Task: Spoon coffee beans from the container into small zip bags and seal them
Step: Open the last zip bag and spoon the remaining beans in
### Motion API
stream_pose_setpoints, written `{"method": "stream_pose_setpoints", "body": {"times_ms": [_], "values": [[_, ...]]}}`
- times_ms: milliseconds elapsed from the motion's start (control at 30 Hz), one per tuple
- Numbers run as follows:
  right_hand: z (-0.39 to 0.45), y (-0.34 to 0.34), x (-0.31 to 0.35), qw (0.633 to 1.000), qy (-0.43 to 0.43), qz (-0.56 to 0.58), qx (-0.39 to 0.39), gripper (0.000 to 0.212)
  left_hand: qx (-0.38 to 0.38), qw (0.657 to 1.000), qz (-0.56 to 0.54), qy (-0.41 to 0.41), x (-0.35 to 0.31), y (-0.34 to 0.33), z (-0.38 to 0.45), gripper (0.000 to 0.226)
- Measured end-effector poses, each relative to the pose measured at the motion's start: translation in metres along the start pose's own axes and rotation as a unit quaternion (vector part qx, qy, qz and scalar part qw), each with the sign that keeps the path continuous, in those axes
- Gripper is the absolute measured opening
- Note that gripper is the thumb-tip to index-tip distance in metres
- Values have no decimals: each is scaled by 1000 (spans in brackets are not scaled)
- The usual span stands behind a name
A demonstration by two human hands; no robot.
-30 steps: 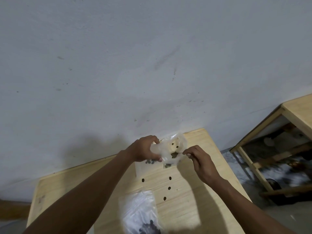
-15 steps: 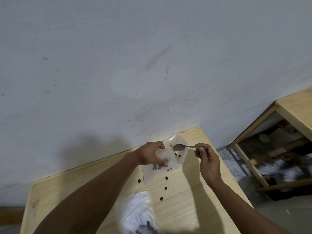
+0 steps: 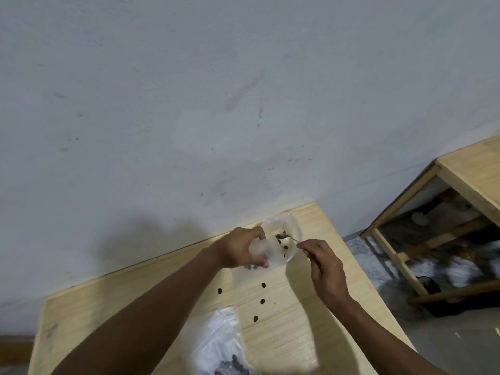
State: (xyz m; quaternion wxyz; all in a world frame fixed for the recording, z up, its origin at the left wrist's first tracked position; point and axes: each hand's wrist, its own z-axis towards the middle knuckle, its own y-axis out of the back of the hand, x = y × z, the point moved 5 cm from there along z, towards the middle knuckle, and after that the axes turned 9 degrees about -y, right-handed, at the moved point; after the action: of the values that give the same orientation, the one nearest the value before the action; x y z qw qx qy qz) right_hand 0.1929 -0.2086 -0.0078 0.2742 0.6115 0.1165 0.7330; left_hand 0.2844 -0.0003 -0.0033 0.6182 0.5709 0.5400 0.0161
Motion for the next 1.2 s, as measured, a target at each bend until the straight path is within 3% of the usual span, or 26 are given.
{"method": "stream_pose_setpoints", "body": {"times_ms": [233, 467, 633, 833, 967, 1200], "values": [[-7, -13, -4, 997, 44, -48, 38, 28, -75, 990, 83, -90, -9, 26, -18, 75], [1, -4, 11, 997, -16, 57, -54, 26, -30, 992, 103, -64, -4, 13, -26, 71], [9, -6, 10, 996, -25, 63, -57, 29, -21, 987, 126, -94, -8, 9, -29, 70], [1, -15, -18, 981, -156, 88, -76, 30, -51, 970, 178, -160, -13, 4, -31, 75], [-4, -16, -29, 955, -249, 130, -93, 25, -41, 965, 204, -161, -15, 0, -33, 64], [-2, -10, -34, 922, -315, 193, -111, 22, -18, 967, 218, -132, -14, -5, -32, 66]]}}
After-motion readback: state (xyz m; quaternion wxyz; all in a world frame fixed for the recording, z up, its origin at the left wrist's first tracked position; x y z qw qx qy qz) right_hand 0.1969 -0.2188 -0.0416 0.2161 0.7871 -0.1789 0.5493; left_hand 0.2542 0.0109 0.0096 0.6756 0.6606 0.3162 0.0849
